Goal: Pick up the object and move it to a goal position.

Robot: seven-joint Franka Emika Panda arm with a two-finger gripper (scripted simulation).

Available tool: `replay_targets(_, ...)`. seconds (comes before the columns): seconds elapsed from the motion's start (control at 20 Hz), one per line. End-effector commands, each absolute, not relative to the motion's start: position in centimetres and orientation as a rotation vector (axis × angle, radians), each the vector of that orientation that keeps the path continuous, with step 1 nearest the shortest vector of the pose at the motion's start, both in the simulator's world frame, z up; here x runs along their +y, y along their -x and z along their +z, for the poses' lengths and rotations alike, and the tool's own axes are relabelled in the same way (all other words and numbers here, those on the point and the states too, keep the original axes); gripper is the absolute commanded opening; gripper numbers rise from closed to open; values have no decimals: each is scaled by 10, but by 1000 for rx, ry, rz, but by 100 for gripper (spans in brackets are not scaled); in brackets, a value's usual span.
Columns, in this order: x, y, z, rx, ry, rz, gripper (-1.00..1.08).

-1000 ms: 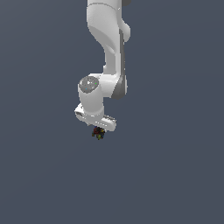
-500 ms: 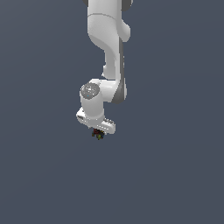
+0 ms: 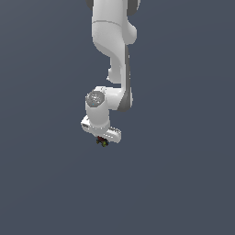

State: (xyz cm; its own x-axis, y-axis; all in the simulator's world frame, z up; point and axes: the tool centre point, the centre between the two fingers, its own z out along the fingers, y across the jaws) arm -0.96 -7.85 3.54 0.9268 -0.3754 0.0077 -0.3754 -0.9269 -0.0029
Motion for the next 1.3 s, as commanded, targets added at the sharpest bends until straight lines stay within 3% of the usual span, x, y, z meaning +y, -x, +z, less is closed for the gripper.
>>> replay_targets(0.0,-79,12,30,602,3083,0,-100)
replay_targets(0.7,-76,12,47,601,3082,-12,-100)
replay_targets(1.25,-58,28,116,602,3082,-7,-100)
